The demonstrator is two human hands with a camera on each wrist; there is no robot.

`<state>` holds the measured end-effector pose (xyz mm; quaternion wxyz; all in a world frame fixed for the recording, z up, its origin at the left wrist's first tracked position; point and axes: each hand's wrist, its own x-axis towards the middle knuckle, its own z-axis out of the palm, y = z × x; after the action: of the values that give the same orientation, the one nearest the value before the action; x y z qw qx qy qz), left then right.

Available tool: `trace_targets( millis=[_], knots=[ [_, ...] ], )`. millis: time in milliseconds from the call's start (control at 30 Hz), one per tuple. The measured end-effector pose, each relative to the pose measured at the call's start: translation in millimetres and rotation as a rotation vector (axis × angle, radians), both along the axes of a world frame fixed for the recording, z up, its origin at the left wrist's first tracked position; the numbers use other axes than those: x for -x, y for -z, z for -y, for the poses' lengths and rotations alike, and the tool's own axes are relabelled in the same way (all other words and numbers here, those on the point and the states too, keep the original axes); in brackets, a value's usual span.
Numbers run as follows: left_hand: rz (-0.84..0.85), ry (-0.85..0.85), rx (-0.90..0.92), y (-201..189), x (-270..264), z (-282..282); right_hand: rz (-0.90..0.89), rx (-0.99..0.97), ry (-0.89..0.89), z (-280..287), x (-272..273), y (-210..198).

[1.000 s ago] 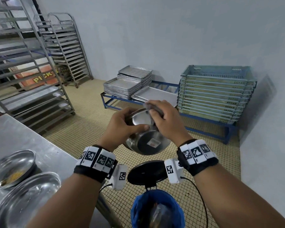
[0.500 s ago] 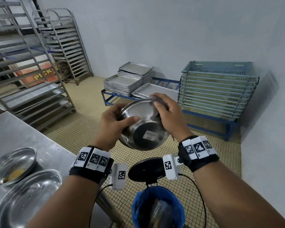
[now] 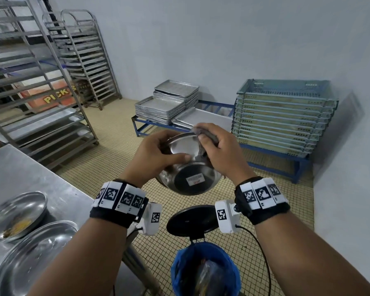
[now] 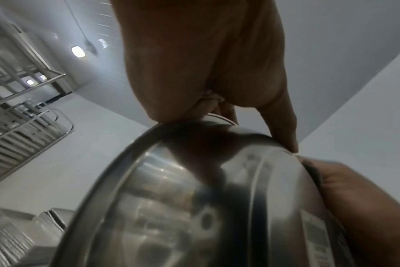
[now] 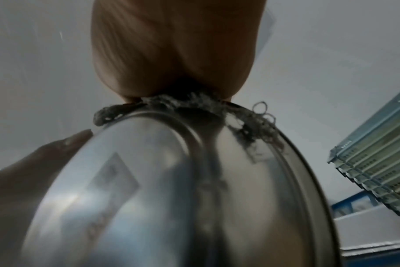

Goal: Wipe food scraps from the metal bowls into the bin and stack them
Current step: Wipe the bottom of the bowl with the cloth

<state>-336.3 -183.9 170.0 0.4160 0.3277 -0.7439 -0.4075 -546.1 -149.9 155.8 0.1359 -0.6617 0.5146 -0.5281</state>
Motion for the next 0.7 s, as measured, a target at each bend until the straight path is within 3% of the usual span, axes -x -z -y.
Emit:
trace_targets(
  millis=[200,400,567,633,700],
  knots=[
    [-0.261,-0.080,-0.114,9,-15,3,0.295,-0.113,0.042,-8,14,31],
    [-0.153,-0.030,-0.079,10,0,-3,-0.031,0.055,0.029,-2,-2,6],
    [-0.257,-0.054,-0.106,12,-10,-1,0.199,-0.157,0.070,-9,10,25],
    [-0.249,-0.059,-0.118,15,-7,-3,0.183,-0.127,0.071,-10,6,19],
    [-0.212,-0.045,-0.120,17,0,-7,0.052,-0.038,0.054,-8,-2,7]
  ],
)
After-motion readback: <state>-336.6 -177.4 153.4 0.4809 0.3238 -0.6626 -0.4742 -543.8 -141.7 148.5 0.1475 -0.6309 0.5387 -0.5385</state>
